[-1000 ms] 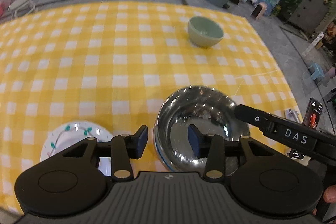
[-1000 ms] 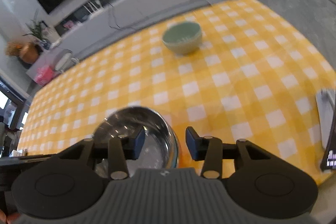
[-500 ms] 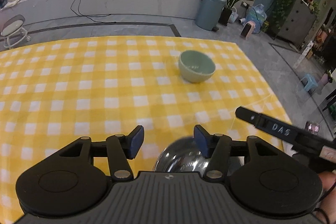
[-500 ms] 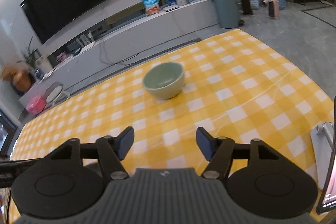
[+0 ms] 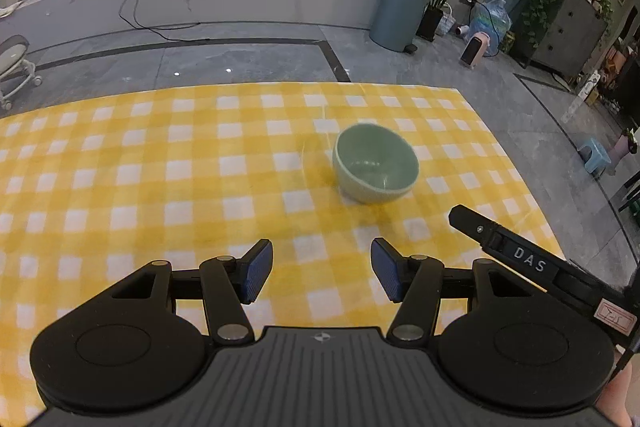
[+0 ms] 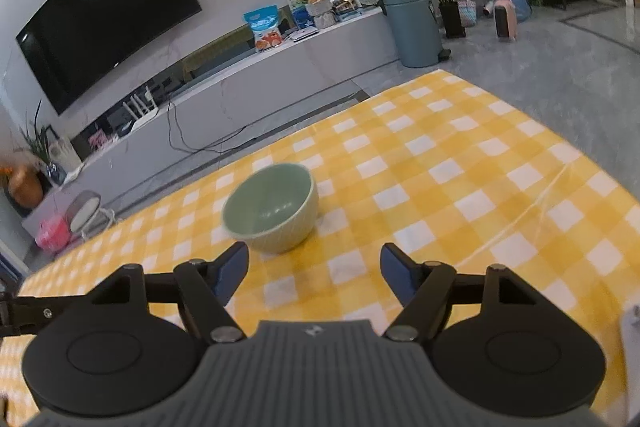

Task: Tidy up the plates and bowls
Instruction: 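Move both open grippers to the rim of the pale green bowl, then close both grippers on the green bowl rim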

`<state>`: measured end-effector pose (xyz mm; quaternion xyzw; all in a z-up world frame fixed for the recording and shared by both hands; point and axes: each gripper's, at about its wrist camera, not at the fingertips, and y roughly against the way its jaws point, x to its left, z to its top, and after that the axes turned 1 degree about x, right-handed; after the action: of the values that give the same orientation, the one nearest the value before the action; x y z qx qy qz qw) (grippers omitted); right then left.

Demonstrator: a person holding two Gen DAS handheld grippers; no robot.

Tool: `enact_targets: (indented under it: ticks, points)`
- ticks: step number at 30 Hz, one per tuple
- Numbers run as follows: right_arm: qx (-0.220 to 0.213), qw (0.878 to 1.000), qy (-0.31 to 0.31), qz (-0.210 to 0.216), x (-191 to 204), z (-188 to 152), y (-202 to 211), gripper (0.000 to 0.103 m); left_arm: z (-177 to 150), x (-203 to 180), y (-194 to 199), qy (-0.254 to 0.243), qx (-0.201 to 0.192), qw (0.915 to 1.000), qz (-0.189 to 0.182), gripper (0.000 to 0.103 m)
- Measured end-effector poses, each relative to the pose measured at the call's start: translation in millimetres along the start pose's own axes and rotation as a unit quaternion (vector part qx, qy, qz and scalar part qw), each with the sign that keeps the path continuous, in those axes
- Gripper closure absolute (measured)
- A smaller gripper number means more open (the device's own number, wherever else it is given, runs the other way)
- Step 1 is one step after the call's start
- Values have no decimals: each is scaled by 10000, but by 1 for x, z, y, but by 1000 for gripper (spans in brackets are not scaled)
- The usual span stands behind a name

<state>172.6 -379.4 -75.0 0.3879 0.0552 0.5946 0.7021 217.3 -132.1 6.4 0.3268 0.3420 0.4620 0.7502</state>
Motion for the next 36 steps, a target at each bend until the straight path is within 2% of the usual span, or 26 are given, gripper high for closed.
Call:
enact_targets:
  ticks: [4,10,15,18,23,29,31,33,36]
  points:
    - [-3,9996,-289,49,-7,13,-15,36,17,-4,-22,-168,-32,9999,-8,36]
    - [156,9993,-337,-49,-6,21,-40,41,37,-9,-54,-71,-16,9999,-145,36]
    - [267,9991,-335,-67,-6,24,-57,46,46,-13,-81,-144,2,9999,54,36]
    - [350,9987,-367,-64,-5,24,-65,50,50,-9,-94,-18,48,10000,31,37]
    - [498,9981,-362,37,0,23,-72,57,54,-12,-112,-218,145,9996,59,39]
    - [609,9974,-357,109,2,23,-78,64,56,-14,-130,-214,326,9992,129,59]
    - [774,9959,-463,-38,-1,25,-84,73,56,-15,-133,-253,331,9990,156,68]
    - [950,9934,-638,-91,-7,24,-90,82,55,-16,-135,-264,358,9990,98,72]
    - [1172,9892,-884,-20,-14,20,-96,86,53,-20,-136,-319,351,9989,-5,83]
